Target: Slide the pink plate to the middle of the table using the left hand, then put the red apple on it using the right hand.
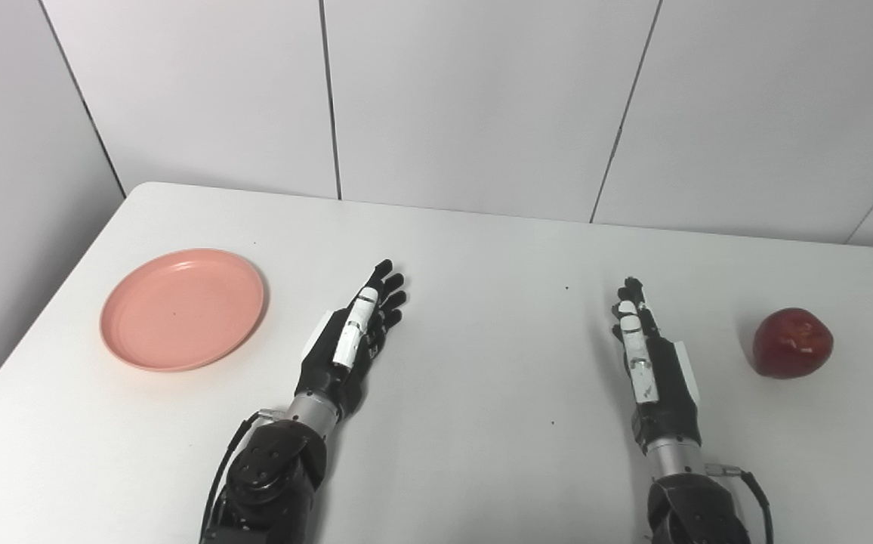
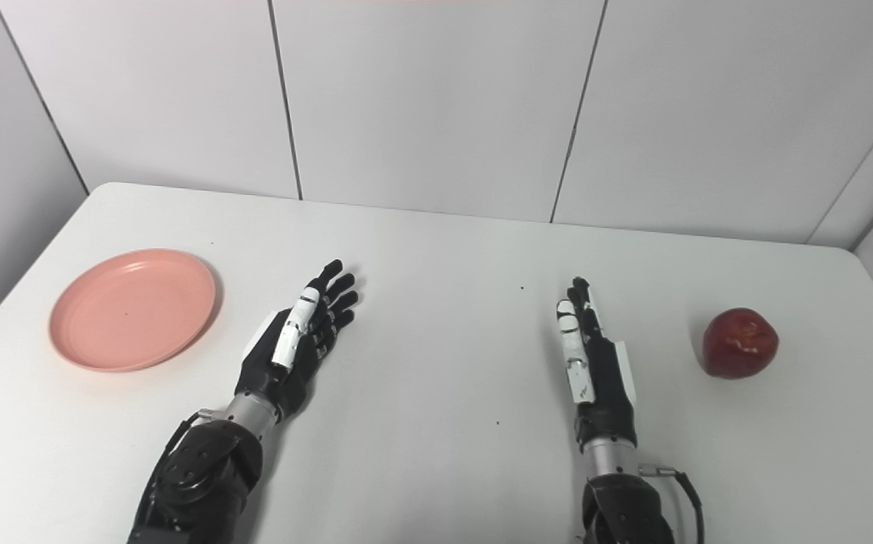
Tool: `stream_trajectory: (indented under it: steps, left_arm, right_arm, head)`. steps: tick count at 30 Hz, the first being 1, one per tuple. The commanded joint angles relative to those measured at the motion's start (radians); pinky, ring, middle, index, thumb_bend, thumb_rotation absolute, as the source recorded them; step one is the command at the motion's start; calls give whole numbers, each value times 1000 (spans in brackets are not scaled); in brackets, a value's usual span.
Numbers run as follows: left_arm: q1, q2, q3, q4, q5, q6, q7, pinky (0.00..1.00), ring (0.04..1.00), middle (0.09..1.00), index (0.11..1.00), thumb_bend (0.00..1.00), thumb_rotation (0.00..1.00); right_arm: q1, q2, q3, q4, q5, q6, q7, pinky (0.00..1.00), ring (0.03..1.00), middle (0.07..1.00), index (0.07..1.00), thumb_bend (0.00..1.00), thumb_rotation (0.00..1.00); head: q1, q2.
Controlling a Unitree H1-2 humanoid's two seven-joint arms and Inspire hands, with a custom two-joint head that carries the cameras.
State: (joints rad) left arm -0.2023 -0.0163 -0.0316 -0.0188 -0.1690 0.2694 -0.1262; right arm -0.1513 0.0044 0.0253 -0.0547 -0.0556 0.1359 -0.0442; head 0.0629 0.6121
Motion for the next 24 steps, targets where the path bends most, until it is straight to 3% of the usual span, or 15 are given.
stream_trajectory:
  steps: [1, 24]
  left_arm:
    - [-15, -9, -5, -15, -4, -31, -8, 969, 959, 964, 950, 381, 1000]
    - [-15, -11, -5, -9, -2, -35, -7, 966, 959, 962, 951, 385, 1000]
  right_arm:
    - [-19, -4, 1, -30, 0, -21, 8, 988, 973, 974, 977, 220, 1000]
    - [-22, -4, -4, -24, 7, -27, 14, 982, 968, 975, 979, 206, 1000]
  head:
    - [1, 0]
    - [5, -6]
